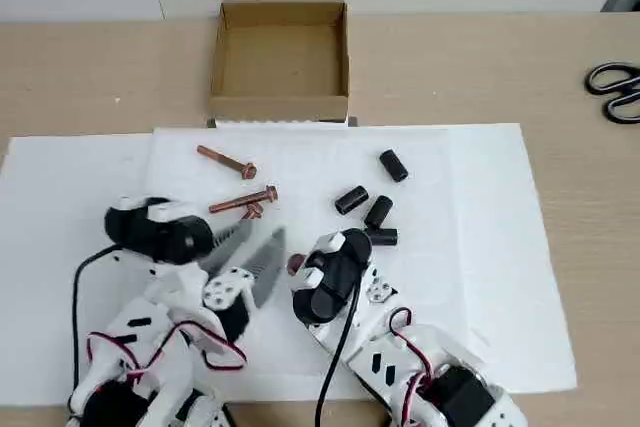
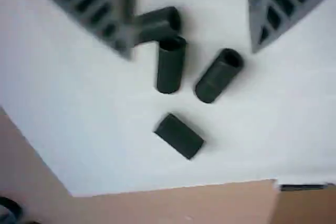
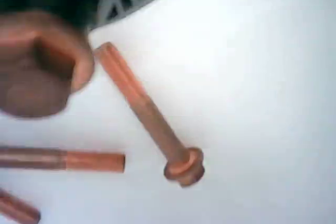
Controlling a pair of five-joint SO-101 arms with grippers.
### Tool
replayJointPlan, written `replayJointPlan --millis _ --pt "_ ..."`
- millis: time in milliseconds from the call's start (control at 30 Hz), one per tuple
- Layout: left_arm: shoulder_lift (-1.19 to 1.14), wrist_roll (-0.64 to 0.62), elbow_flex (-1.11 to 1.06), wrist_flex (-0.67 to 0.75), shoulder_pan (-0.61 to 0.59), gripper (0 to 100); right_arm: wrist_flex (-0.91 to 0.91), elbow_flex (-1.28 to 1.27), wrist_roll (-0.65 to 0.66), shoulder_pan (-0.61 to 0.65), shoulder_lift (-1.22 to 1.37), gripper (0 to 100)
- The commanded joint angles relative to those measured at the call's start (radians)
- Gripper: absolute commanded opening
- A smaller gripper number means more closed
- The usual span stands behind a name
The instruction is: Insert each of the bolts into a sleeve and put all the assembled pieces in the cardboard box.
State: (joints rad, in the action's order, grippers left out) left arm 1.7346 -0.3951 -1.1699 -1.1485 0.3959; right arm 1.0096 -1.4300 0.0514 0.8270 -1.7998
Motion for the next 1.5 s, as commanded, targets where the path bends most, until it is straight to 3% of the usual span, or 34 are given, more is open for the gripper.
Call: replayJointPlan --millis 0,333,600,733,1000,1200,1333,1467 --pt "-0.005 0.012 0.030 0.018 -0.095 1 -0.028 0.006 0.006 -0.016 -0.012 0.2" --pt "-0.003 0.313 -0.239 0.176 -0.407 1 -0.021 0.003 0.003 -0.255 -0.010 0.2" --pt "-0.003 0.376 -0.486 0.287 -0.423 1 -0.030 -0.043 0.008 -0.437 -0.010 0.2" --pt "-0.003 0.376 -0.493 0.311 -0.422 1 -0.067 -0.097 0.041 -0.526 -0.010 0.2" --pt "-0.003 0.376 -0.493 0.311 -0.422 1 -0.214 -0.092 0.071 -0.535 0.030 0.2" --pt "-0.003 0.376 -0.493 0.311 -0.422 1 -0.292 0.078 0.063 -0.535 0.266 0.2" --pt "-0.003 0.376 -0.493 0.311 -0.422 1 -0.372 0.279 0.057 -0.535 0.559 0.2" --pt "-0.003 0.376 -0.493 0.311 -0.422 1 -0.404 0.549 -0.031 -0.535 0.885 0.2"
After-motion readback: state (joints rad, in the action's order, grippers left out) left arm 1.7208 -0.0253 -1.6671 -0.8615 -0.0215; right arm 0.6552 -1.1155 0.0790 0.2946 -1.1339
